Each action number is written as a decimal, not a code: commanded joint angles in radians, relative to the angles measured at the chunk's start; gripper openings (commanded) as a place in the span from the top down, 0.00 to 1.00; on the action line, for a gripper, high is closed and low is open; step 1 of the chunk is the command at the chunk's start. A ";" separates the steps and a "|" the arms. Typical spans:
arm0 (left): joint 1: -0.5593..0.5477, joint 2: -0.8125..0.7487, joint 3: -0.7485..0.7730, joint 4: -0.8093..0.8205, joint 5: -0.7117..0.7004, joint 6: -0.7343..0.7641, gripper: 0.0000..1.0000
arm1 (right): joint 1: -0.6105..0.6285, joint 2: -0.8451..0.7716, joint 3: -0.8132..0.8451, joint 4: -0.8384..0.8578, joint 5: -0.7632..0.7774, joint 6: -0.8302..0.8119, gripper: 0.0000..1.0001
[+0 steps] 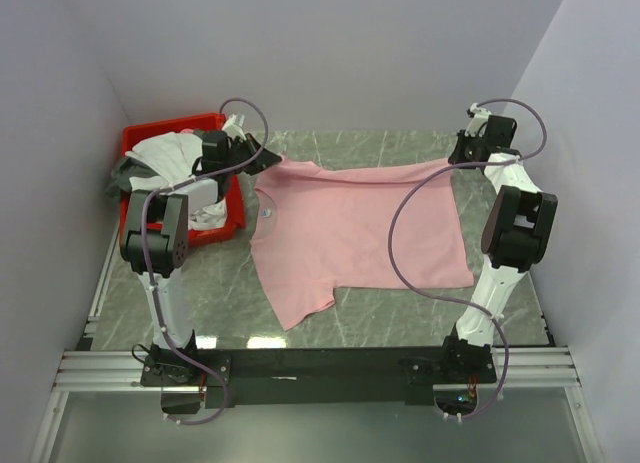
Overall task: Fold and stack the t-shirts
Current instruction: Fold the tshirt
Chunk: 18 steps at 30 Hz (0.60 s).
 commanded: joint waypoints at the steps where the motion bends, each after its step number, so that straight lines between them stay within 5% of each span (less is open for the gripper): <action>1: -0.006 -0.084 -0.025 0.075 0.016 -0.013 0.99 | -0.004 0.010 0.067 -0.019 0.017 0.000 1.00; 18: -0.051 -0.126 -0.060 0.019 -0.051 0.012 0.99 | -0.001 0.036 0.101 -0.059 0.044 -0.017 1.00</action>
